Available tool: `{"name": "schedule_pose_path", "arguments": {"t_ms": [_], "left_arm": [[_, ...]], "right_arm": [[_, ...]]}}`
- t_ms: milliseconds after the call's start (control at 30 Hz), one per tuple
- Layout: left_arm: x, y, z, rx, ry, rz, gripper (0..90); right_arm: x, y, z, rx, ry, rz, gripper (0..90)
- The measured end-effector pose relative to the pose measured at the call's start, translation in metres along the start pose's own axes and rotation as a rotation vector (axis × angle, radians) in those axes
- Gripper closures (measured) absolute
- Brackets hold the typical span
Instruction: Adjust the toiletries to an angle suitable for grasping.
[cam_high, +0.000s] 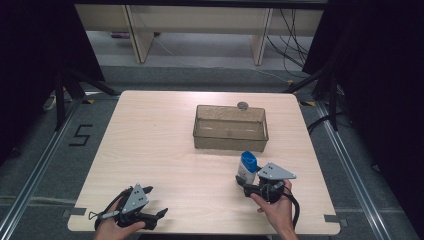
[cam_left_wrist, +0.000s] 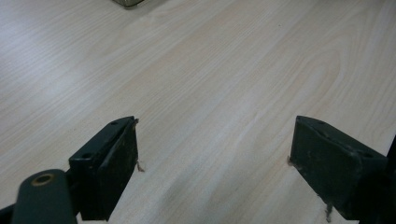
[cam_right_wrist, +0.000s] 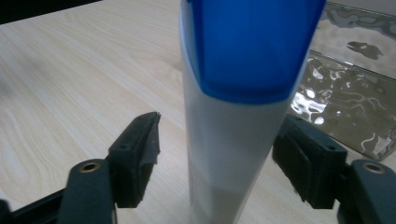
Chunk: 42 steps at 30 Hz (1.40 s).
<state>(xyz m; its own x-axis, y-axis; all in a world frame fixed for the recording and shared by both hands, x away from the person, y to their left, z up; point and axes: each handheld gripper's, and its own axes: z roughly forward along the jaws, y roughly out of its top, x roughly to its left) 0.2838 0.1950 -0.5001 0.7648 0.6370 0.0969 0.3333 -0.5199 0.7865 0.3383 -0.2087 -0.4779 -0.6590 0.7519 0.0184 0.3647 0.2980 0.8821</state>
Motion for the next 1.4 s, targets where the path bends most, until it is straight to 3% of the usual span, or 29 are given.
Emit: {"name": "schedule_pose_path", "arguments": {"t_ms": [167, 267, 400, 433, 533, 667, 767, 800, 833, 867, 900, 933, 1000, 1033, 1067, 1133, 1233, 1267, 1400], "left_arm": [[-0.0001, 0.0, 0.0, -0.001, 0.003, -0.002, 14.9], [-0.0003, -0.0001, 0.0005, -0.009, 0.002, -0.011, 14.9], [-0.0004, -0.0003, 0.0006, -0.008, 0.001, -0.012, 14.9], [-0.0003, -0.0002, 0.0006, -0.009, 0.001, -0.013, 14.9], [-0.0003, -0.0003, 0.0005, -0.01, 0.0, -0.013, 14.8], [-0.0005, -0.0002, 0.0003, -0.009, 0.0, -0.012, 14.8], [-0.0004, -0.0001, 0.0003, -0.01, 0.0, -0.013, 14.9], [-0.0007, -0.0002, 0.0003, -0.012, 0.0, -0.016, 14.9], [-0.0006, -0.0002, 0.0002, -0.01, 0.0, -0.013, 14.9], [-0.0024, -0.0001, 0.0007, -0.028, -0.001, -0.039, 14.9], [-0.0024, -0.0001, 0.0007, -0.028, -0.001, -0.039, 14.9], [-0.002, -0.0001, 0.0004, -0.023, 0.001, -0.031, 14.8], [-0.0022, -0.0002, 0.0005, -0.025, 0.001, -0.032, 14.8], [-0.002, -0.0001, 0.0004, -0.022, 0.001, -0.032, 14.9], [-0.002, -0.0001, 0.0004, -0.023, 0.001, -0.032, 14.9], [-0.0021, 0.0001, 0.0003, -0.024, -0.001, -0.033, 14.8], [-0.0021, 0.0002, 0.0004, -0.024, 0.0, -0.032, 14.9], [-0.0006, 0.0003, -0.0005, -0.005, 0.005, -0.009, 14.9], [-0.0019, 0.0005, -0.0001, -0.017, -0.005, -0.021, 14.9]], "right_arm": [[-0.0022, 0.0004, 0.002, -0.005, 0.0, -0.006, 38.3], [-0.0008, 0.001, 0.0009, 0.013, -0.004, 0.034, 40.2], [-0.004, 0.0017, 0.0043, -0.005, -0.003, -0.003, 42.1], [-0.002, 0.0015, 0.0051, -0.004, -0.001, 0.02, 42.8], [-0.0036, 0.0023, 0.0076, -0.007, -0.003, -0.008, 45.3], [-0.0006, 0.0032, 0.0074, 0.01, -0.005, 0.004, 47.8], [-0.0019, 0.0041, 0.0087, 0.003, -0.012, -0.042, 49.8], [-0.0013, 0.0044, 0.0081, 0.012, -0.001, -0.018, 51.6], [-0.0013, 0.0044, 0.0081, 0.012, -0.001, -0.018, 51.6], [-0.0033, 0.0043, 0.0081, 0.0, -0.008, -0.034, 54.2], [-0.0033, 0.0043, 0.0081, 0.0, -0.008, -0.034, 54.2], [-0.0027, 0.0044, 0.007, 0.003, -0.001, -0.003, 55.0], [-0.0026, 0.0046, 0.0065, 0.004, -0.003, 0.0, 55.2], [-0.0019, 0.0043, 0.007, 0.003, -0.005, -0.002, 55.4], [-0.0037, 0.0052, 0.0066, -0.002, -0.018, -0.043, 55.5], [-0.0023, 0.0053, 0.0063, 0.011, -0.007, -0.021, 55.7], [-0.0029, 0.0056, 0.0064, 0.0, -0.014, -0.038, 55.7], [-0.0001, 0.0056, 0.0053, 0.017, -0.016, -0.008, 55.8], [-0.0019, 0.0061, 0.0053, 0.011, -0.017, -0.028, 55.9]]}}
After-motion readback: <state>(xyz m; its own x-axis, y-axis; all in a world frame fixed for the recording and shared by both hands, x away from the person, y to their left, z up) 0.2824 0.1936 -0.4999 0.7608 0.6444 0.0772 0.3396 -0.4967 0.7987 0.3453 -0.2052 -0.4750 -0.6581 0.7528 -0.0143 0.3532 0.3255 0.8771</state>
